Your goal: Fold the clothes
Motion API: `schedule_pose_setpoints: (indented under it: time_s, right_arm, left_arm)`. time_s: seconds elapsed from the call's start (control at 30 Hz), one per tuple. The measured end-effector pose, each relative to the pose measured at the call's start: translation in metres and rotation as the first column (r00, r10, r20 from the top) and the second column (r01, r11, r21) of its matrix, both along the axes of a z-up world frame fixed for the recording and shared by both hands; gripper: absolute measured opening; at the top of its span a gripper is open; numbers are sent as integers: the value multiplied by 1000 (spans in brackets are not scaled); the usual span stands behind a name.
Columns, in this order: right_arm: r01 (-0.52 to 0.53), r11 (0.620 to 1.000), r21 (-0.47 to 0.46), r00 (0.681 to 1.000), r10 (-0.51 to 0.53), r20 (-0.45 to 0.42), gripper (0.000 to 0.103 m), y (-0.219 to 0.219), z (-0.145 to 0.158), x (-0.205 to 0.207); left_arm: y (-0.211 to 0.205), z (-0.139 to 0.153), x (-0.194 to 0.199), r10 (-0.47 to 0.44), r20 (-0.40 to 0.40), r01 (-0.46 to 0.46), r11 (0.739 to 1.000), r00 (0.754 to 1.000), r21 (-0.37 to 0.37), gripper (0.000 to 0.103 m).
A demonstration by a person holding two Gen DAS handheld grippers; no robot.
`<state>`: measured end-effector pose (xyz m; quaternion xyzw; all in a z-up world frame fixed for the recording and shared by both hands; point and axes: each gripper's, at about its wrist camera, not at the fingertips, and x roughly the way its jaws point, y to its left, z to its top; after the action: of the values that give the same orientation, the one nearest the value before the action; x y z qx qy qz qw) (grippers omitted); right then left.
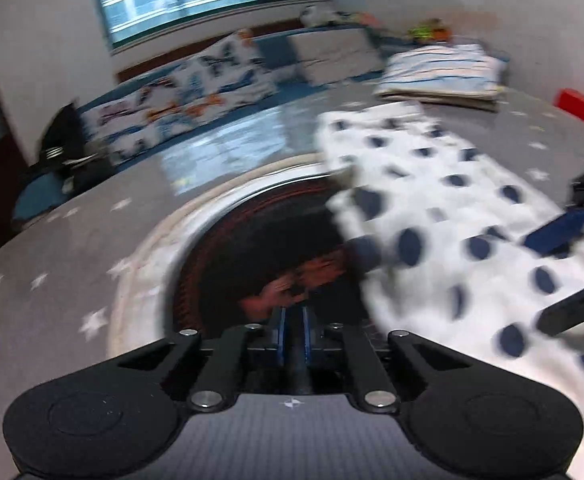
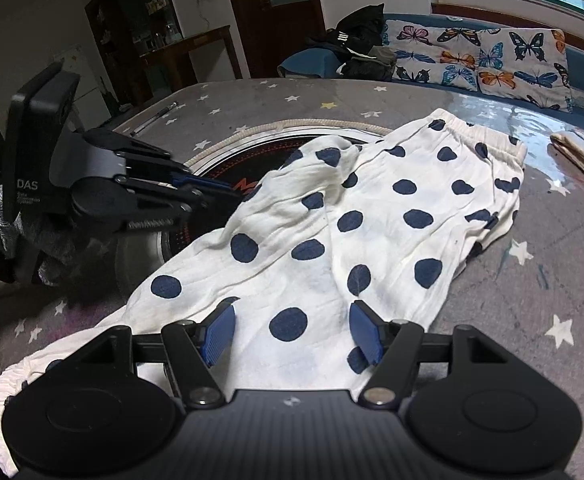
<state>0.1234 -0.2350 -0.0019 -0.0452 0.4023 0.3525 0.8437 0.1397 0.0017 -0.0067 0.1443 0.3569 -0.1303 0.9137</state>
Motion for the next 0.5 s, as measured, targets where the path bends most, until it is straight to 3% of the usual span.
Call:
schedule_pose_setpoints:
  time_s: [0.2,0.27,0.33,0.47,0.5]
  right_arm:
    - [40,999,20,999,-40,-8,65,-5,1,0]
    - [52,999,10,999,-52,2,65,-7,4,-3]
    - [66,998,-4,998,-66,10,65,-9,6,-6]
    - [112,993,-25,994,-112,19,64,-19,8,-8]
    - [125,992,-27,992,-124,21,64,-22,8,-9]
  left_arm:
    - [31,20,-27,68,-71,-77,989,995,-128,14]
    - [37,29,-45,62,-111,-85,973,992,-215,29]
    - [37,37,-66,55,-138,-92,958,989,-271,52]
    - [31,47,-116,3,-195,-81,916,981,-392,59]
    - [28,48,-126,-12,-212,-79,907,977,-413,65]
